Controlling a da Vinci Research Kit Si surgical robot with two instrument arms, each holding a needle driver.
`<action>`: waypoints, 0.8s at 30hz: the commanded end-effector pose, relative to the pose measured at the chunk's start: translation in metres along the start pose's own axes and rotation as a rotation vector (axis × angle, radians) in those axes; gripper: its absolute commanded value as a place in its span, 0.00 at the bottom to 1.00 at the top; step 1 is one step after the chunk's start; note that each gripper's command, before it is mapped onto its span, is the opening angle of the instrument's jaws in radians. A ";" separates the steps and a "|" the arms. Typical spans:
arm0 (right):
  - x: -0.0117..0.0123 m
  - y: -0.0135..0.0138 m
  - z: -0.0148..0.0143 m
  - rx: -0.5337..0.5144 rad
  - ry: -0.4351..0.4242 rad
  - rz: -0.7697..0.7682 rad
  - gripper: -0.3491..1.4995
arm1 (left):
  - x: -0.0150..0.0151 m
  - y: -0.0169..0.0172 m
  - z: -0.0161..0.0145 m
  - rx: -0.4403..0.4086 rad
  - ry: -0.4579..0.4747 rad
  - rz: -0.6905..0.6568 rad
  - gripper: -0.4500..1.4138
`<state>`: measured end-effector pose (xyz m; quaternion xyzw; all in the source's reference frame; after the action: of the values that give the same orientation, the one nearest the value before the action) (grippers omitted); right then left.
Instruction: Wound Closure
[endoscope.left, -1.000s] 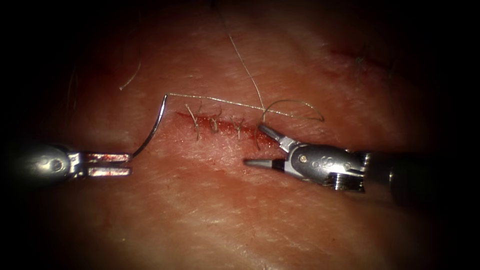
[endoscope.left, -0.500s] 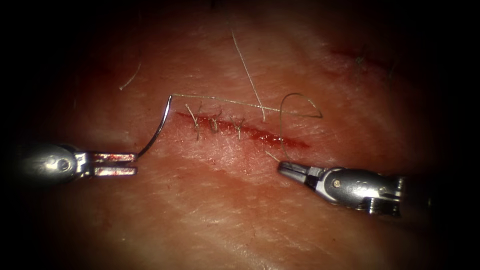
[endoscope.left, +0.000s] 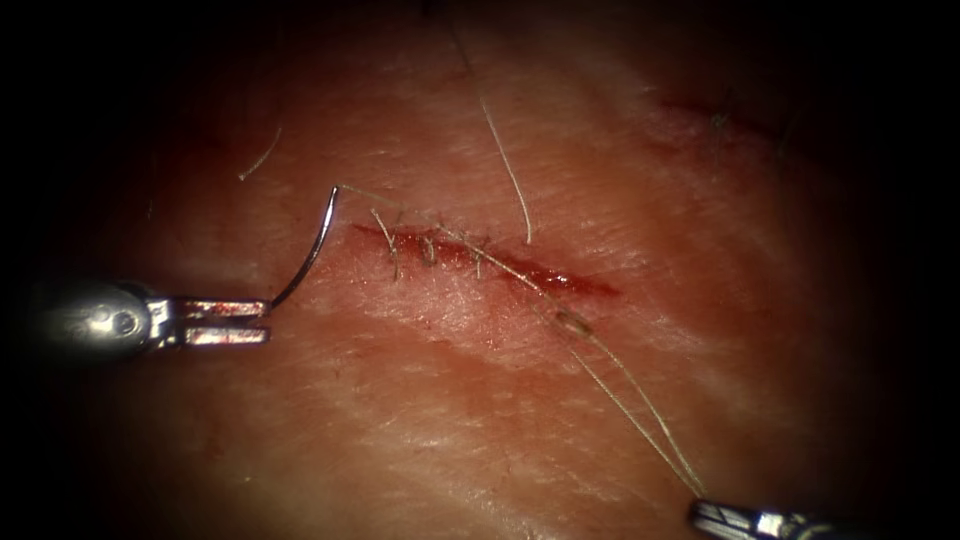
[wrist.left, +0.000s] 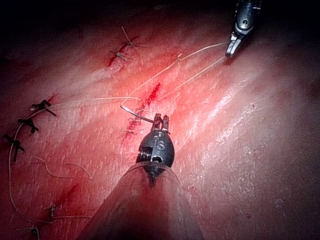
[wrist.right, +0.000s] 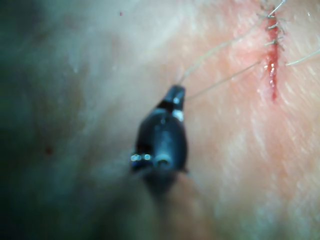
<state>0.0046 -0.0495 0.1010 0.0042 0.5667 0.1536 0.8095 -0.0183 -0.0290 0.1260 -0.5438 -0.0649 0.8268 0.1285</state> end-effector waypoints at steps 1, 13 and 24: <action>0.0005 -0.0023 -0.0003 0.033 0.012 -0.003 0.00 | -0.0005 0.0002 0.0006 -0.006 0.002 -0.001 0.00; 0.0046 -0.0083 -0.0028 0.188 0.025 -0.022 0.00 | -0.0014 -0.0006 -0.0005 0.018 0.001 0.000 0.00; 0.0050 -0.0073 -0.0013 0.167 0.004 -0.017 0.85 | -0.0016 -0.0006 -0.0013 0.025 0.001 -0.002 0.00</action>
<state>0.0062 -0.0548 0.0941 0.0661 0.5793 0.0990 0.8063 -0.0159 -0.0285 0.1264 -0.5427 -0.0541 0.8271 0.1358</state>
